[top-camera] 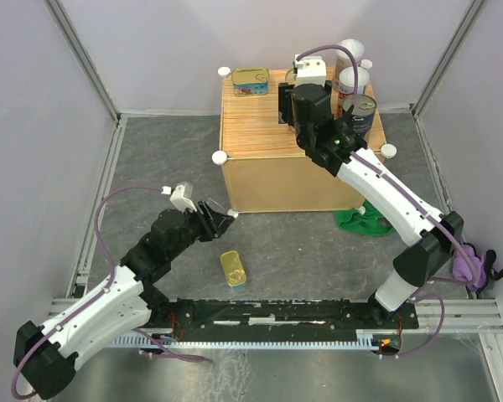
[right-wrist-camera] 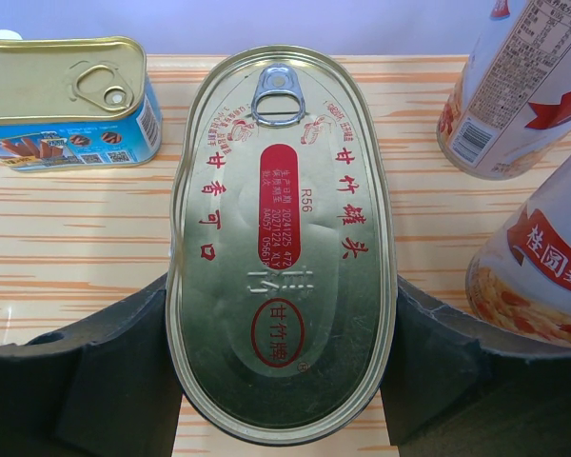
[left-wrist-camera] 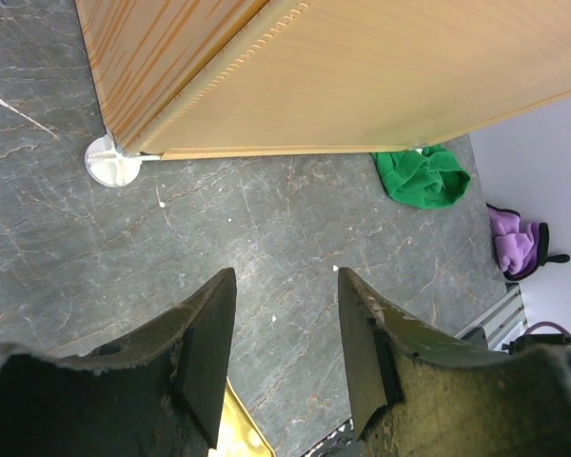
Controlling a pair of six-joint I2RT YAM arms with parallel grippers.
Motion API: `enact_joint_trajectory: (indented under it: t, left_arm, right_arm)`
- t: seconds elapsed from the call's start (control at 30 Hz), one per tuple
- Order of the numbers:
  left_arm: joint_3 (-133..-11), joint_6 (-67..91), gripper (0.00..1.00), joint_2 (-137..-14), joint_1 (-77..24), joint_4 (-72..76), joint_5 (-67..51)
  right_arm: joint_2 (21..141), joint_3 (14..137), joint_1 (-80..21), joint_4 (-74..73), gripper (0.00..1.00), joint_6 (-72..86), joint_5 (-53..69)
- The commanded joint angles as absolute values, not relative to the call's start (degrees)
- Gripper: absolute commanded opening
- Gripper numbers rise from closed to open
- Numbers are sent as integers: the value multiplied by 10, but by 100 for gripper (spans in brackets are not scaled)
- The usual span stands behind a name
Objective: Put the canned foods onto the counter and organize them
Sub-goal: Place the canned food on the counter.
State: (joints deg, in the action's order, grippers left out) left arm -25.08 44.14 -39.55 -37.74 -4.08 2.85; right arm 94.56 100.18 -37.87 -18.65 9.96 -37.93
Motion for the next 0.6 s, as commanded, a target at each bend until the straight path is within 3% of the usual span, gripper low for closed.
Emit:
enact_joint_trajectory:
  t: [0.0, 0.23, 0.5, 0.57]
  left_arm:
    - [-258, 429, 54, -398, -378, -5, 24]
    - [-256, 432, 54, -398, -378, -4, 28]
    - [-257, 434, 54, -405, -378, 2, 28]
    - [-257, 435, 54, -406, -378, 3, 27]
  right_arm:
    - [923, 1012, -376, -174, 47, 76, -373]
    - [921, 998, -370, -170, 54, 75, -369]
    - [914, 984, -364, -160, 79, 77, -364]
    - [912, 984, -364, -159, 81, 76, -362]
